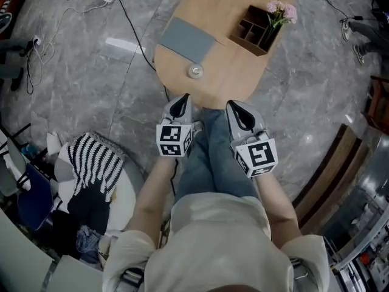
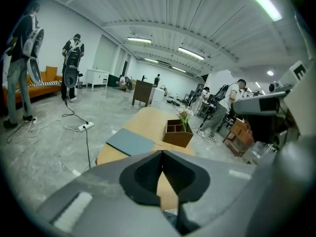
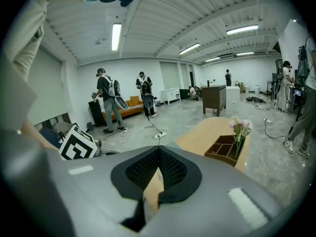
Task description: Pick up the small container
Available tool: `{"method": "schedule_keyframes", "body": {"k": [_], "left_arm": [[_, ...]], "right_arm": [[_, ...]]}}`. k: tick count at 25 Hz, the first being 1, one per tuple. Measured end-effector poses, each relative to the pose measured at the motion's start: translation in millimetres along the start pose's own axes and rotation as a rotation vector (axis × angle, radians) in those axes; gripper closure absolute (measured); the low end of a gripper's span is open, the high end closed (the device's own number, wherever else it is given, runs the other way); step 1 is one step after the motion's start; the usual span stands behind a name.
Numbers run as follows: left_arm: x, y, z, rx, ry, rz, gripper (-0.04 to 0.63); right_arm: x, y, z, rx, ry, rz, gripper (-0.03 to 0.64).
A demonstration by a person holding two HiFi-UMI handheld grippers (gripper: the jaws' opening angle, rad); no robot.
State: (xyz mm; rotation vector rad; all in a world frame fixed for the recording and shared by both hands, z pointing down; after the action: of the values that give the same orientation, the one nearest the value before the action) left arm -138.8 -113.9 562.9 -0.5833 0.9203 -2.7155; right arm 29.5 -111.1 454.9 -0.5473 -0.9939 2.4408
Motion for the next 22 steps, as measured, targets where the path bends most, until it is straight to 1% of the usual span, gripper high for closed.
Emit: {"method": "schedule_keyframes", "body": {"k": [6,8,10,14,18,22], "left_arm": [[20.0,-10.8,53.3,0.034,0.03,0.019,0.593],[24.9,-16.3,69.8,0.047,0.03,0.032,0.578],[28.9,-23.9,84.5,0.061,0.018,0.045,0.523],[36.1,-34.9,112.3,0.081,-0.016,0.091,0.344],[44.6,-43.7,139.3,0.087,-0.002,0.141,0.277],[50.0,-46.3,164.0,0.093,0.015,0.167,0.243]], "right_arm": [[-25.7,-15.8,43.5,0.014,0.025,-0.016,0.618],[-30.9,-24.7,57.2,0.027,0.038,-0.019,0.618],[-34.5,-33.7,68.9,0.037,0.049,-0.021,0.618],[-42.5,-49.1,89.7,0.049,0.057,-0.001,0.618],[-51.2,-60.1,107.3,0.044,0.057,0.019,0.618],[-56.9,-69.4,122.4,0.044,0.059,0.023,0.618]]}}
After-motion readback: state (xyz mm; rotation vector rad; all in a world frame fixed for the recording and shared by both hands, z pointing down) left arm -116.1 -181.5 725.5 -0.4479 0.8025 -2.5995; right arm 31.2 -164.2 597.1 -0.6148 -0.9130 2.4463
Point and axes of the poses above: the fingertips, and each gripper's own axes: z forward along the fingers, x to its left, y out of its top, the point moved 6 cm from there along -z, backward along the fingers, and after that the axes turned 13 degrees about x, right-handed, at the moved point
